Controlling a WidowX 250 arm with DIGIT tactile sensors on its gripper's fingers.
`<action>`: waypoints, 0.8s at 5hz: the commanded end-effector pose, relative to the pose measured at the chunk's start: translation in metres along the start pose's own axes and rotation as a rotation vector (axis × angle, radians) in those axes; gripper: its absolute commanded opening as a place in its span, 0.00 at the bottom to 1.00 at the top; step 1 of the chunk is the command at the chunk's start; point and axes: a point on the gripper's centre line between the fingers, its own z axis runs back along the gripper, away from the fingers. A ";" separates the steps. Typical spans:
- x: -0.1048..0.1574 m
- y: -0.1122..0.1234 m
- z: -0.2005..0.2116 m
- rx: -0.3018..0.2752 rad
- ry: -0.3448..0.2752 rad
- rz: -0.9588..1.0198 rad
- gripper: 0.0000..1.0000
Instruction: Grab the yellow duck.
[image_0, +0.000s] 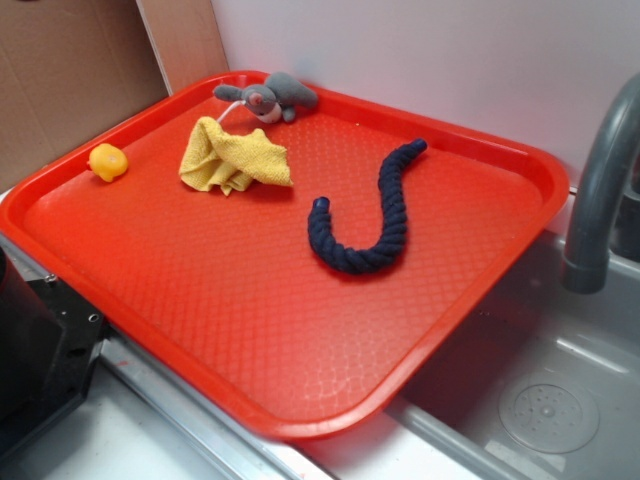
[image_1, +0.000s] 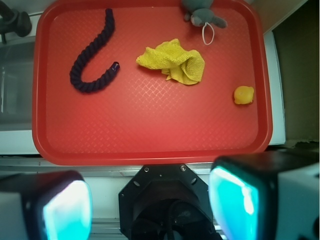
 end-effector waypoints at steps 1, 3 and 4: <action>0.000 0.000 0.000 0.000 0.000 0.000 1.00; 0.034 0.082 -0.066 0.172 0.046 0.462 1.00; 0.044 0.101 -0.087 0.215 -0.057 0.716 1.00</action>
